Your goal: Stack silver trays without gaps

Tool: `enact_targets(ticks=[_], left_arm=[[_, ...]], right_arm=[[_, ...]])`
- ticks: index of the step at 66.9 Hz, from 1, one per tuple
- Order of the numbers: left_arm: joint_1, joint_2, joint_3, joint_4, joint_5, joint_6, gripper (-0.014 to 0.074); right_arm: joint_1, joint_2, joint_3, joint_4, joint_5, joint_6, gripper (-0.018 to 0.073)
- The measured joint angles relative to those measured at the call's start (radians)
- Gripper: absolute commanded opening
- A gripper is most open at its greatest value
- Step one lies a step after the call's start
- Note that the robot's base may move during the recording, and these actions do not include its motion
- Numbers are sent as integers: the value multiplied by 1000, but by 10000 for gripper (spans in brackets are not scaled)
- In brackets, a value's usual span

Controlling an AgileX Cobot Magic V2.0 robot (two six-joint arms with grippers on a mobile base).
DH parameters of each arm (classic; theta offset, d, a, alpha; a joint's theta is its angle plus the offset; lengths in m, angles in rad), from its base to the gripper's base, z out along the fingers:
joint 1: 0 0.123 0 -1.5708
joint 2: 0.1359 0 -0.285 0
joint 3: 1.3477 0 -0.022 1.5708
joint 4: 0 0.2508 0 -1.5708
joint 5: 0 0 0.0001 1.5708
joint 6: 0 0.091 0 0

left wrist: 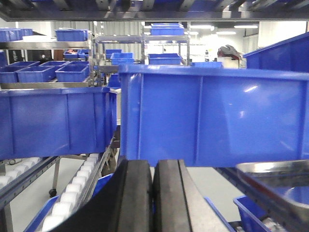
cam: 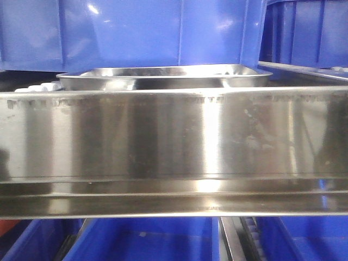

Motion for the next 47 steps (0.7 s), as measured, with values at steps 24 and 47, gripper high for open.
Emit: enact_targets(ticks=[24,47], left_arm=[[0,270,-250,-52,375,0,-9],[0,543,-348,-169,369,0,-9]], right_arm=[[0,318,-279,55,408,11,-17],[0,669,-458,67,647,11,-17]])
